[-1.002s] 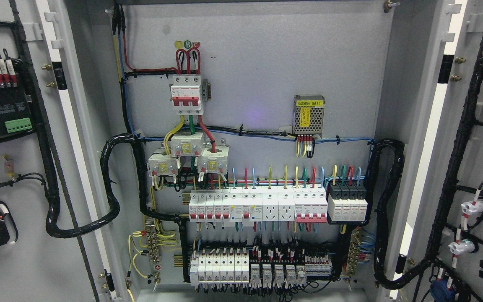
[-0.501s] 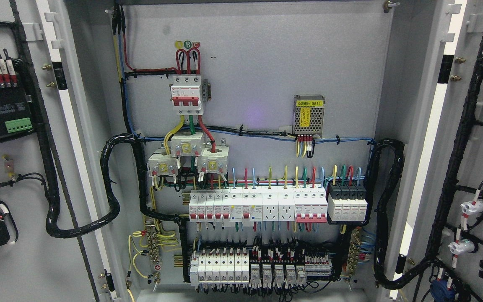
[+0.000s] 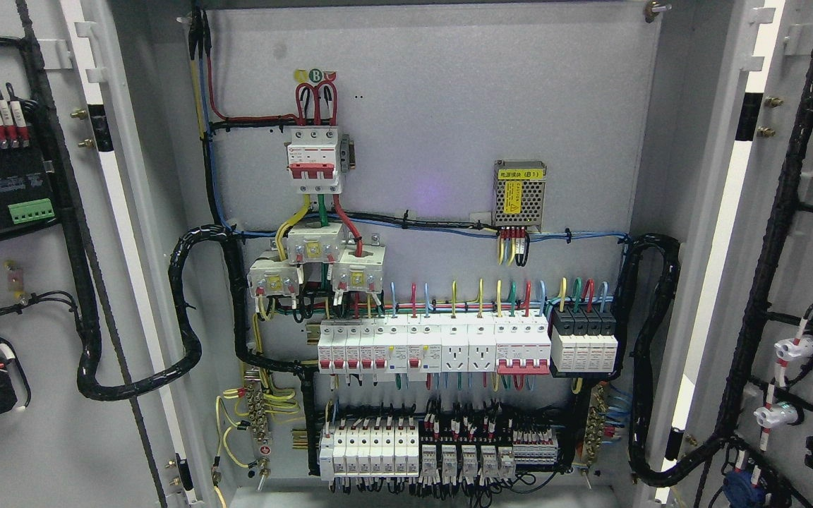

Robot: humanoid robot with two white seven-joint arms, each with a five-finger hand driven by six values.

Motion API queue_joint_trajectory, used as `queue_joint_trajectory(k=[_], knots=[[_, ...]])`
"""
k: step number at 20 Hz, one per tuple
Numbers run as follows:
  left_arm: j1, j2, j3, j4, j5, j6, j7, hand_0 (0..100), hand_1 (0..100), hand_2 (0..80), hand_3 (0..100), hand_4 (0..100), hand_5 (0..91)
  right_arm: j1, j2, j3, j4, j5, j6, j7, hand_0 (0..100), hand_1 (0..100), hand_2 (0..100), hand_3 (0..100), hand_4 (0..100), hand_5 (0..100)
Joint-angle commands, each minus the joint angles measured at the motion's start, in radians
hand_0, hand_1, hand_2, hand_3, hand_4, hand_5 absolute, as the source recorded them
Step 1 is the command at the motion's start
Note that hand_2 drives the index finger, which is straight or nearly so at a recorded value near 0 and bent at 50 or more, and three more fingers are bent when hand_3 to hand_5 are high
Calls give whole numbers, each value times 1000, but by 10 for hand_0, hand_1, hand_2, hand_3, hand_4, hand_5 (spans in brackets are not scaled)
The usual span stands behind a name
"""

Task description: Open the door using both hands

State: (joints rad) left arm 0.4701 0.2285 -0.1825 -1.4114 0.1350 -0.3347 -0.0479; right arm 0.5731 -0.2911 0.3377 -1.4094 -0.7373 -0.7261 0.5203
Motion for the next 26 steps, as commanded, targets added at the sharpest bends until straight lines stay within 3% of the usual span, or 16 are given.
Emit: queue_joint_trajectory(k=[1, 9, 18, 22, 26], knots=[[-1, -73, -20, 270, -5, 2, -1, 0, 0, 0, 0, 43, 0, 14, 78, 32, 355, 39, -1, 1, 0, 0, 0, 0, 0, 0], [-120, -136, -6, 710, 0, -12, -3, 0, 0, 0, 0, 43, 0, 14, 127, 30, 601, 128, -3, 3, 0, 0, 0, 0, 0, 0], [-241, -210, 37, 1020, -6, 5, -21, 0, 0, 0, 0, 43, 0, -30, 214, 15, 890, 237, 8, -9, 0, 0, 0, 0, 0, 0], [-286, -227, 66, 1144, -6, 81, -23, 0, 0, 0, 0, 42, 0, -133, 268, 7, 1107, 237, 8, -69, 0, 0, 0, 0, 0, 0], [-313, -244, 100, 1199, -6, 141, -24, 0, 0, 0, 0, 42, 0, -205, 302, 1, 1199, 237, 22, -114, 0, 0, 0, 0, 0, 0]])
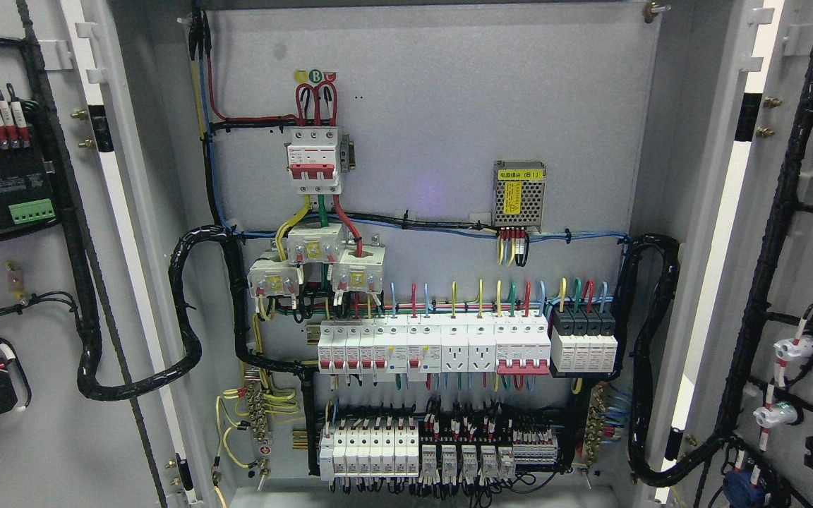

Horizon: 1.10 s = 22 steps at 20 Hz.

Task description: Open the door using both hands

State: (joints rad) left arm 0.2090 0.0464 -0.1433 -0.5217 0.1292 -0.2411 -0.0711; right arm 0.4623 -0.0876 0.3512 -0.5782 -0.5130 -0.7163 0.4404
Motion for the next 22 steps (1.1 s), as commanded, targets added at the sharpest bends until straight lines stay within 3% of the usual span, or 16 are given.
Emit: queue_joint_trajectory(k=[1, 4, 7, 10, 13, 18, 22], knots=[[-66, -66, 68, 336, -2, 74, -1, 0, 0, 0, 0, 42, 0, -114, 106, -17, 377, 13, 36, -55, 0, 0, 0, 0, 0, 0], [-80, -74, 74, 411, -2, 102, -1, 0, 0, 0, 0, 43, 0, -146, 114, -41, 396, 13, 144, -104, 0, 0, 0, 0, 0, 0], [-80, -76, 76, 451, -14, 118, -1, 0, 0, 0, 0, 43, 0, -155, 114, -41, 397, 15, 208, -162, 0, 0, 0, 0, 0, 0], [-82, -77, 83, 470, -49, 155, -1, 0, 0, 0, 0, 43, 0, -165, 114, -38, 408, 51, 264, -225, 0, 0, 0, 0, 0, 0], [-80, -79, 97, 474, -132, 197, -1, 0, 0, 0, 0, 44, 0, -174, 112, -40, 406, 137, 310, -291, 0, 0, 0, 0, 0, 0], [-80, -79, 114, 474, -200, 238, -9, 0, 0, 0, 0, 43, 0, -201, 129, -41, 410, 221, 417, -325, 0, 0, 0, 0, 0, 0], [-80, -79, 126, 474, -252, 260, -21, 0, 0, 0, 0, 44, 0, -252, 146, -38, 423, 232, 524, -380, 0, 0, 0, 0, 0, 0]])
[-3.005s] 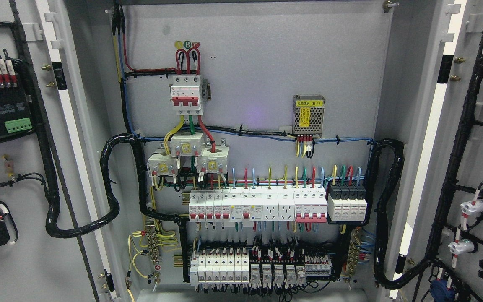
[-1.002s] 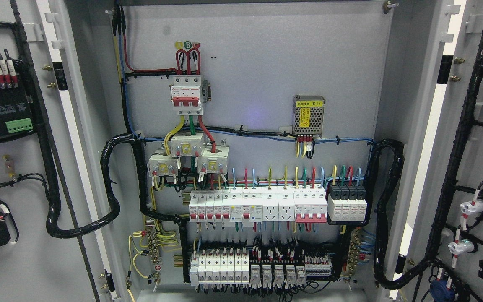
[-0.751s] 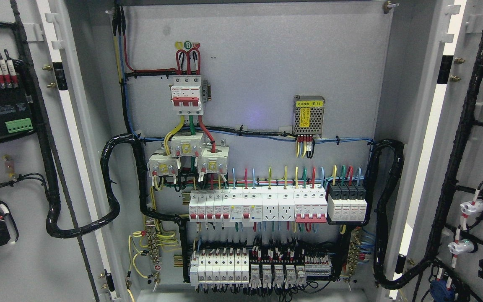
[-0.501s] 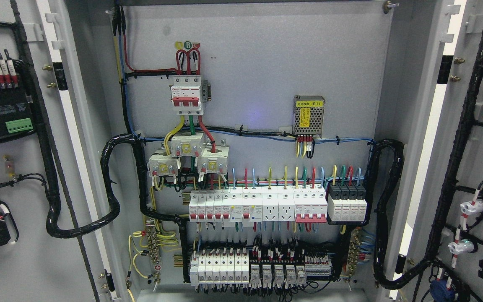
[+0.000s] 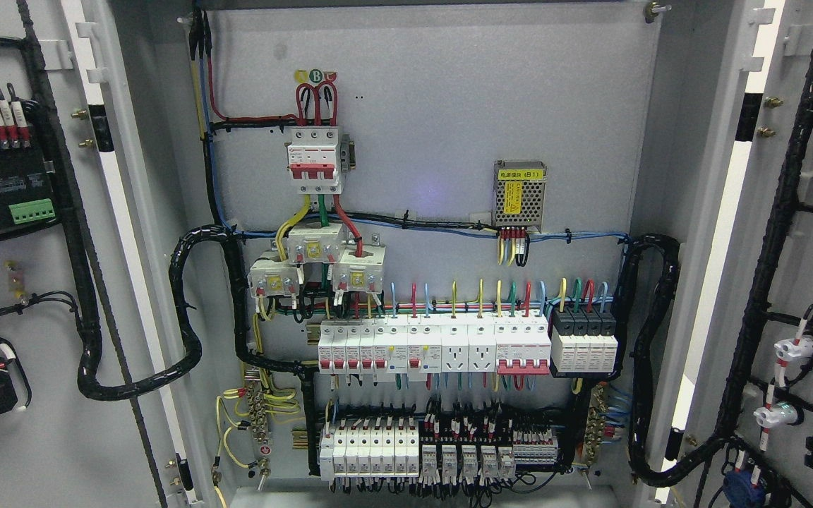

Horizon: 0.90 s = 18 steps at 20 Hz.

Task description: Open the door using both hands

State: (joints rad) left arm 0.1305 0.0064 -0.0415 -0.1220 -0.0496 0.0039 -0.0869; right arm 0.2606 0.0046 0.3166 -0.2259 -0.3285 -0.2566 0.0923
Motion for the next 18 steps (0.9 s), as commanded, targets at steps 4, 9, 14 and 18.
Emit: queue_joint_trajectory(k=[4, 9, 14, 18], knots=[[-3, -40, 48, 81, -130, 56, -7, 0, 0, 0, 0, 44, 0, -106, 57, 2, 132, 57, 114, -52, 0, 0, 0, 0, 0, 0], [-3, -40, 51, 71, -139, 56, -23, 0, 0, 0, 0, 43, 0, -123, 55, 1, 158, 92, 140, -63, 0, 0, 0, 0, 0, 0], [-3, -40, 49, 70, -136, 59, -25, 0, 0, 0, 0, 43, 0, -123, 51, 4, 174, 95, 152, -63, 0, 0, 0, 0, 0, 0], [-3, -40, 49, 67, -131, 59, -27, 0, 0, 0, 0, 43, 0, -123, 51, 4, 177, 108, 154, -63, 0, 0, 0, 0, 0, 0]])
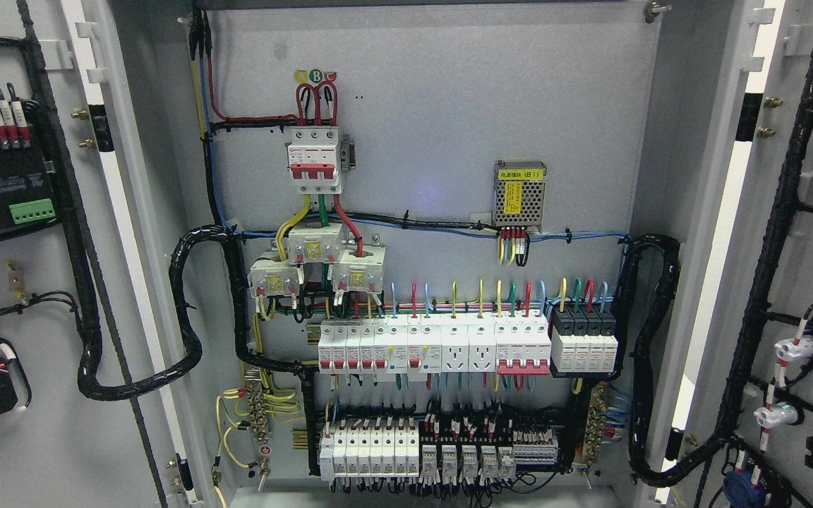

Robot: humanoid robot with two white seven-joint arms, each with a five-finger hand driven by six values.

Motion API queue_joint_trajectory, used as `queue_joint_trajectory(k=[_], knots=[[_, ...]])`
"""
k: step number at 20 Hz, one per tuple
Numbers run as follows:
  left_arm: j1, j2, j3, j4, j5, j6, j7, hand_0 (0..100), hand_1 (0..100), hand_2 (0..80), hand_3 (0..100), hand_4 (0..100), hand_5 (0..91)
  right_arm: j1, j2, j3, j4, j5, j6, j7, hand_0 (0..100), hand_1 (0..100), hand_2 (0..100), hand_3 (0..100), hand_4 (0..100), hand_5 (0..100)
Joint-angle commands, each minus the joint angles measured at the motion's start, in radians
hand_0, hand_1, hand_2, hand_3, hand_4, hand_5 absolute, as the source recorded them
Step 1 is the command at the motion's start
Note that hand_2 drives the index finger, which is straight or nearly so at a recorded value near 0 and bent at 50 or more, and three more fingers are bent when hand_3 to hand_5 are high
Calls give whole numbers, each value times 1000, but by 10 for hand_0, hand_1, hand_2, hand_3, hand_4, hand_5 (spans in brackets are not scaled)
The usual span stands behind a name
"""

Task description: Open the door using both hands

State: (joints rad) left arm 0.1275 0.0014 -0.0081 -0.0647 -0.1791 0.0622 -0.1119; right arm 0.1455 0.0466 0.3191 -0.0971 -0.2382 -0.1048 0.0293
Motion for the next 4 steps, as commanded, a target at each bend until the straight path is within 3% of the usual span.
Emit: queue_joint_trajectory(k=[1, 4], knots=[[0, -35, 16, 9, -2, 1, 0, 0, 0, 0, 0, 43, 0, -7, 9, 1, 48, 19, 2, -2, 0, 0, 0, 0, 0, 0], [0, -35, 17, 8, 12, 1, -2, 0, 0, 0, 0, 43, 0, -7, 10, -3, 48, 20, 2, -2, 0, 0, 0, 0, 0, 0]])
